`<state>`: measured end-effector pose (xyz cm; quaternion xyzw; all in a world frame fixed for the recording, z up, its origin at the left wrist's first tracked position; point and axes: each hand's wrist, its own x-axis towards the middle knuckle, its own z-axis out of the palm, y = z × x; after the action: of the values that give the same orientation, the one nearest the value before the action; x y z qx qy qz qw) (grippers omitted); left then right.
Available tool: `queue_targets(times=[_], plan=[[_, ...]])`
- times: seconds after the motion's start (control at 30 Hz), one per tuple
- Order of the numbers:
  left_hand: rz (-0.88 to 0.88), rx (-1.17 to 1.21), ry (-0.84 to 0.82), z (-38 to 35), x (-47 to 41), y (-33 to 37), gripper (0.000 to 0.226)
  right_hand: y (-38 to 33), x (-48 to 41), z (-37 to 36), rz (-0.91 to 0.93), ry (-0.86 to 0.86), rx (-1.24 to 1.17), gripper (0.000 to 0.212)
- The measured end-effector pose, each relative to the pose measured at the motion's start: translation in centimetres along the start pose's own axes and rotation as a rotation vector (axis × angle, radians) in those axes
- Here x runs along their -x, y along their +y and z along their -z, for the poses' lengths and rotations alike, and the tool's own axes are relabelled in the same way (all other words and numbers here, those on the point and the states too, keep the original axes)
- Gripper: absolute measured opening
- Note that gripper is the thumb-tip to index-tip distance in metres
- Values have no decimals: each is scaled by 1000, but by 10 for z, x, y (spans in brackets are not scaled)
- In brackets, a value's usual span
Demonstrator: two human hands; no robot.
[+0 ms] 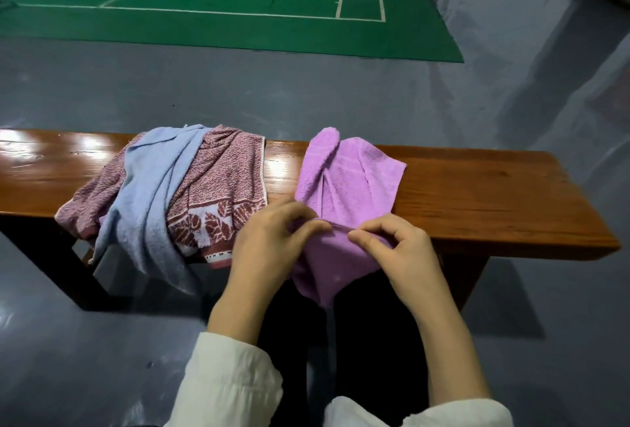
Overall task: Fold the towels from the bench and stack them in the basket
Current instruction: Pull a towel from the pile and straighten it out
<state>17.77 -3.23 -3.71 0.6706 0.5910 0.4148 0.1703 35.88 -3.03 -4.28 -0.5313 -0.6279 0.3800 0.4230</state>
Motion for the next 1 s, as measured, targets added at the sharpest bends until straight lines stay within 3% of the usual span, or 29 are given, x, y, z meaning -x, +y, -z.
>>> queue_targets(times=[0.33,0.4,0.5,0.6,0.67,0.73,0.83,1.0], plan=[[284,-116,393,36,4,-24,17,-8,1,-1,66,165,361,16],[283,18,324,38,3,-21,23,-13,1,-7,87,151,336,14],[214,310,-7,25,-1,1,48,-19,-2,-23,77,36,190,4],[181,368,-256,3,2,18,25,-24,-3,-35,96,-34,45,13],[171,343,-264,-3,3,13,10,-23,-2,-34,86,-69,12,21],[182,351,-265,-2,3,7,21,-20,1,-31,48,-112,4,28],[226,354,-291,0,3,4,13,-15,2,-28,3,-154,-8,37],[343,359,-217,11,5,0,11,-13,0,-20,-65,-179,82,13]])
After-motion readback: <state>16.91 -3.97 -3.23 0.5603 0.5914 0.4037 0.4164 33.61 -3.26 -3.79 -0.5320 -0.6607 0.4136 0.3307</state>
